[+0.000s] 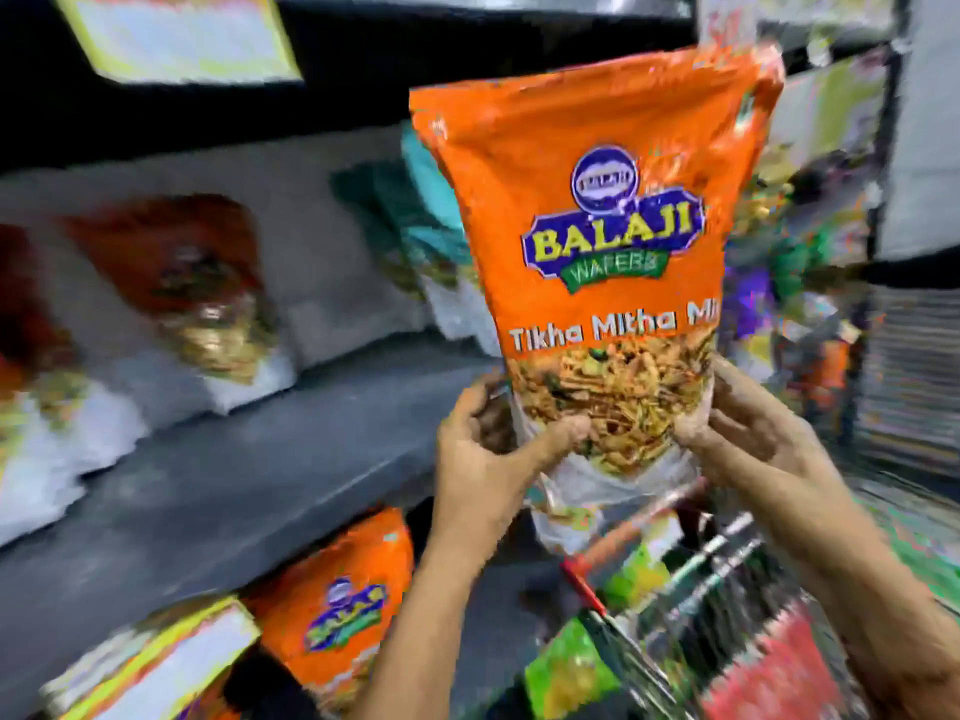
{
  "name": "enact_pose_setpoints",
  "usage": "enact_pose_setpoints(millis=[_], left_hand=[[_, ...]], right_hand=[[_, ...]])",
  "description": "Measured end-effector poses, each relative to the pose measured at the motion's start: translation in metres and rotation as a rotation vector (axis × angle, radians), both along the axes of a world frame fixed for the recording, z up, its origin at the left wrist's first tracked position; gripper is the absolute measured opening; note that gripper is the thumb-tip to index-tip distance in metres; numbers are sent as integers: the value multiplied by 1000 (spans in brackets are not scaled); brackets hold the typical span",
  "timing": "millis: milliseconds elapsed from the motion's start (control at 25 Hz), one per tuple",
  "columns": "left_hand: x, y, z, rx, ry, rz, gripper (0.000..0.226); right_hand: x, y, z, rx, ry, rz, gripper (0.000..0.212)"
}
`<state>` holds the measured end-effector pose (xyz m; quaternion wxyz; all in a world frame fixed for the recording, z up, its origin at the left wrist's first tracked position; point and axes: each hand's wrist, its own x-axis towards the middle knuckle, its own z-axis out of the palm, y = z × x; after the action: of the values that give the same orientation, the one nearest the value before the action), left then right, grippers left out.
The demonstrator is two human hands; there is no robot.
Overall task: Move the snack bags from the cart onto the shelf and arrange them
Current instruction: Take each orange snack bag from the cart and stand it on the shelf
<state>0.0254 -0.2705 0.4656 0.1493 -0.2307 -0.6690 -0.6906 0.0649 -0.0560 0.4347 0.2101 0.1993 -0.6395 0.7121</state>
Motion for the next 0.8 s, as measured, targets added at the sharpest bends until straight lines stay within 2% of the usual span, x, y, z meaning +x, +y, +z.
enact_pose_setpoints(millis=[160, 280, 480, 800], left_hand=[[26, -101, 58, 9, 145, 195, 37], [29, -163, 71, -44, 148, 308, 35], [-5, -240, 80, -133, 45, 449, 25], [-99, -288, 64, -135, -105, 545, 21]], right_hand=[[-18, -105, 58, 4, 131, 114, 71], [-39, -169, 74, 74, 187, 185, 68], [-92, -247, 79, 139, 143, 276, 68], [-183, -304, 75, 170, 13, 427, 60]])
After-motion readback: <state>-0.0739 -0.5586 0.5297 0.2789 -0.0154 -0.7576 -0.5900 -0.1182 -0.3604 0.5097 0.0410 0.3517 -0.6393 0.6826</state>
